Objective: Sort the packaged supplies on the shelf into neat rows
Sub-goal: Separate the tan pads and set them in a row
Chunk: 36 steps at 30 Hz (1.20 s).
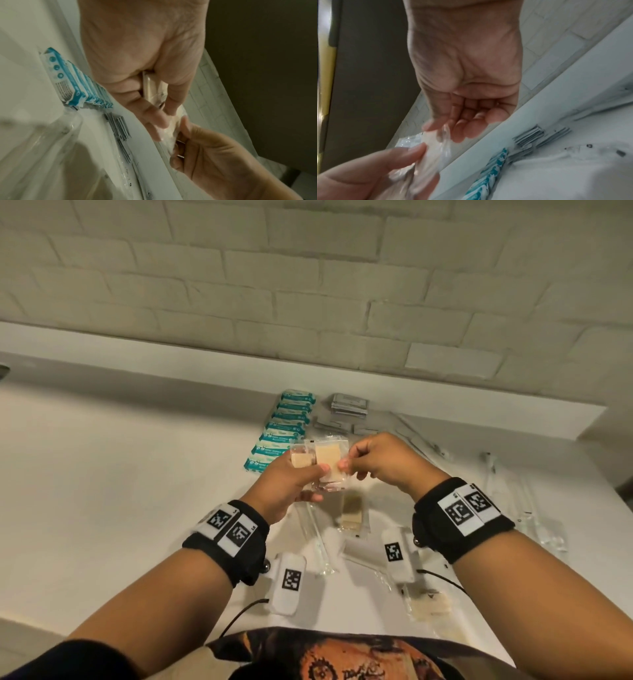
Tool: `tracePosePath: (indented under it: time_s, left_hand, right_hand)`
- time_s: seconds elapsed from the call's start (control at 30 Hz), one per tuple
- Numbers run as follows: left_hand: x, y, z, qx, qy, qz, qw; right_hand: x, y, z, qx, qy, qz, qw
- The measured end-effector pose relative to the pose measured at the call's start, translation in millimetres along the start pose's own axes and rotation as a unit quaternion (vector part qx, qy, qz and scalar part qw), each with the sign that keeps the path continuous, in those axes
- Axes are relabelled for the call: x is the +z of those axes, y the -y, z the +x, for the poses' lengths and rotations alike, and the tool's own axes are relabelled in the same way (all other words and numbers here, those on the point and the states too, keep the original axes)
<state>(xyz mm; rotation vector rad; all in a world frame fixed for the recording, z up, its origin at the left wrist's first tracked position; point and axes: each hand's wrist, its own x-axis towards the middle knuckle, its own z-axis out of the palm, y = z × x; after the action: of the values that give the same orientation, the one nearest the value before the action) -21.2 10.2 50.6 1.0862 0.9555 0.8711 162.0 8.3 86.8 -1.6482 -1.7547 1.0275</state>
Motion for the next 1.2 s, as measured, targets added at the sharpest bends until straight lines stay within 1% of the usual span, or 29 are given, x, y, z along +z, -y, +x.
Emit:
tracePosePath:
  time_s: [0.07, 0.13, 0.23, 0.3, 0.33, 0.4, 0.47, 0.53, 0.6, 0.63, 0.67, 0.7, 0.73, 0.77, 0.8, 0.83, 0.87, 0.9, 0.93, 0.97, 1.03, 1.07, 1.13, 1.2]
  left_hand:
    - [1, 0, 1, -0.003, -0.001, 0.044, 0.999]
    - [2, 1, 1, -0.012, 0.008, 0.073, 0.997]
    - [0, 2, 1, -0.024, 0.022, 0.068, 0.997]
    - [-6, 3, -2, -0.033, 0.017, 0.02, 0.999]
    - [-8, 3, -3, -0.042, 0.017, -0.014, 0.999]
    - [-14, 2, -6, -0.067, 0.031, -0.076, 0.994]
    - [-18, 2, -7, -0.097, 0.045, -0.128, 0.986]
    - [-21, 2, -6, -0.115, 0.052, -0.16, 0.979]
    - [-24, 3, -6, -0.114, 0.06, -0.174, 0.976]
    - [-25, 3, -5, -0.11, 0.064, -0.172, 0.977]
    - [-25, 3, -5, -0.106, 0.065, -0.165, 0.978]
    - [-25, 5, -5, -0.102, 0.062, -0.151, 0.981]
    - [-24, 5, -4, -0.098, 0.059, -0.134, 0.984]
    - [-22, 6, -3, -0.091, 0.055, -0.115, 0.988]
    - [-19, 6, -1, -0.083, 0.052, -0.102, 0.99]
    - [-15, 7, 0, -0.074, 0.053, -0.094, 0.991]
    - [-11, 7, 1, -0.067, 0.054, -0.093, 0.992]
    - [-6, 5, 1, -0.061, 0.05, -0.09, 0.993]
    - [-3, 4, 2, -0.057, 0.039, -0.08, 0.994]
    - [-2, 4, 4, -0.051, 0.023, -0.061, 0.997]
    - [-2, 6, 8, -0.022, -0.009, -0.028, 0.999]
    - [-4, 7, 10, 0.001, -0.02, -0.012, 1.0]
    - [-6, 7, 11, 0.045, -0.044, 0.019, 0.998]
    - [-4, 5, 11, 0.073, -0.057, 0.015, 0.996]
  right_hand:
    - [-3, 3, -2, -0.017, -0.02, 0.042, 0.999]
    - [-5, 6, 0, -0.022, -0.035, 0.04, 0.998]
    - [-8, 1, 11, 0.012, -0.077, -0.08, 0.994]
    - [-10, -9, 19, 0.051, -0.093, -0.129, 0.986]
    - [-9, -13, 20, 0.067, -0.079, -0.165, 0.981]
    - [-1, -25, 24, 0.088, -0.024, -0.244, 0.965]
    - [11, -35, 23, 0.11, 0.013, -0.272, 0.956]
    - [20, -46, 23, 0.115, 0.028, -0.304, 0.945]
    - [23, -50, 25, 0.117, 0.011, -0.339, 0.933]
    - [23, -49, 25, 0.112, -0.015, -0.333, 0.936]
    - [23, -44, 26, 0.095, -0.048, -0.303, 0.947]
    - [22, -37, 25, 0.064, -0.084, -0.248, 0.963]
    - [22, -28, 24, 0.028, -0.11, -0.168, 0.979]
    - [22, -17, 21, -0.003, -0.116, -0.08, 0.99]
    - [24, -5, 17, -0.024, -0.096, -0.008, 0.995]
    - [25, 4, 13, -0.033, -0.06, 0.03, 0.997]
    - [27, 11, 10, -0.041, -0.022, 0.042, 0.998]
    - [28, 13, 8, -0.047, 0.002, 0.043, 0.998]
    - [28, 14, 8, -0.046, 0.003, 0.044, 0.998]
    - [27, 13, 9, -0.039, -0.014, 0.052, 0.998]
    - [21, 9, 7, -0.005, -0.042, 0.1, 0.994]
    - [17, 7, 5, 0.016, -0.036, 0.143, 0.989]
    - [13, 4, 0, 0.04, 0.005, 0.2, 0.979]
    - [13, 3, -5, 0.025, 0.026, 0.185, 0.982]
